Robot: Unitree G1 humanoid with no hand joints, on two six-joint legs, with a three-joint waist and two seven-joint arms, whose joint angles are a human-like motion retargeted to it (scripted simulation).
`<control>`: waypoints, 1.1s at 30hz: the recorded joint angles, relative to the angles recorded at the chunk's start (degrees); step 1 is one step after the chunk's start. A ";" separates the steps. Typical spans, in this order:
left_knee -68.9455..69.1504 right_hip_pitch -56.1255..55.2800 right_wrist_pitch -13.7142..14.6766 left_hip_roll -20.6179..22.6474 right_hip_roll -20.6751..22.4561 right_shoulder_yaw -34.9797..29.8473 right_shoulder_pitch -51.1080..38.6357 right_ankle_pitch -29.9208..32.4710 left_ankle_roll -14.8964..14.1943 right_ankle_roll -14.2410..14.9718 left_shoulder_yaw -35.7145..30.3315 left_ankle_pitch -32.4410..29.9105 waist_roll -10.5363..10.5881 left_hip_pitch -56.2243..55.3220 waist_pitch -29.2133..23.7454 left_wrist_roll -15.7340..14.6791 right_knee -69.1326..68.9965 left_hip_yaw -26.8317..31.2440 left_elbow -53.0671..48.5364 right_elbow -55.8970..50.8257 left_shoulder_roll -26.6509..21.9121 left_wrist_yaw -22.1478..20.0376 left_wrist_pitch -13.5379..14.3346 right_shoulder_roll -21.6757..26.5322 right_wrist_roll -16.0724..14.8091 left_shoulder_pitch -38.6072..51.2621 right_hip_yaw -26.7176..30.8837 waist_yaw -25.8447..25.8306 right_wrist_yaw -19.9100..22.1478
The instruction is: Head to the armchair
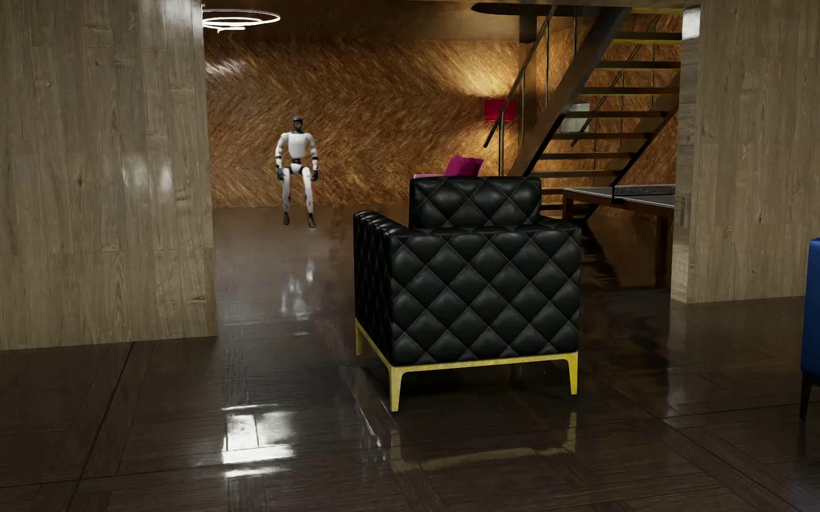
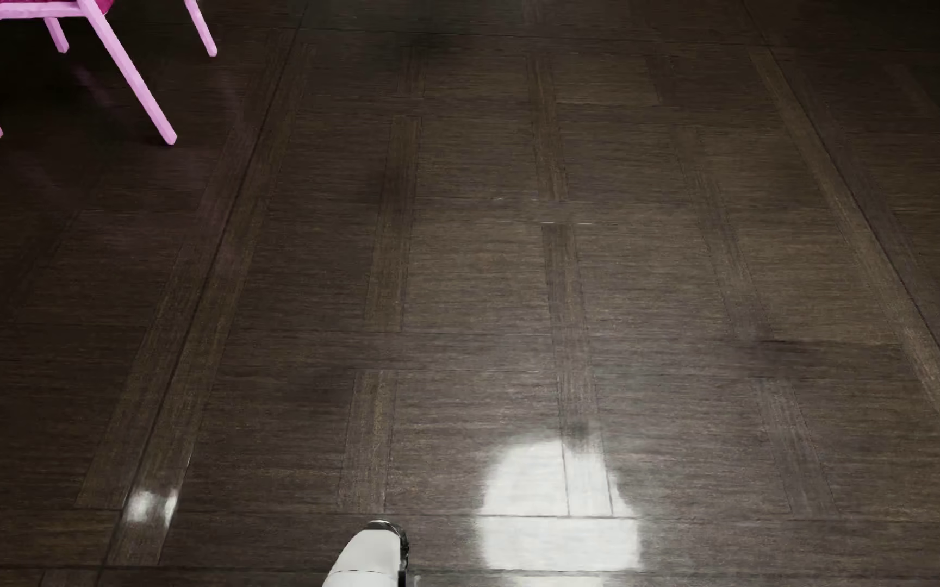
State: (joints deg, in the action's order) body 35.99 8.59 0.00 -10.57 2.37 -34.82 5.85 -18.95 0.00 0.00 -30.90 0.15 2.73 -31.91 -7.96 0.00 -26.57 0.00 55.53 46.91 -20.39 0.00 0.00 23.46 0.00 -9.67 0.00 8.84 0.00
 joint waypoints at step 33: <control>48.36 -19.75 0.00 -1.10 4.71 0.51 -5.23 23.45 0.00 0.00 -7.48 8.34 1.25 14.36 1.40 0.00 -2.00 0.00 3.24 -0.13 -0.99 0.00 0.00 0.33 0.00 5.41 0.00 -6.80 0.00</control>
State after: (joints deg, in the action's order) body 84.34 -11.16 0.00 -11.67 7.08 -34.30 0.62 4.50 0.00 0.00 -38.38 8.50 3.98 -17.55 -6.56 0.00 -28.57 0.00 58.78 46.79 -21.38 0.00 0.00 23.79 0.00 -4.26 0.00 2.04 0.00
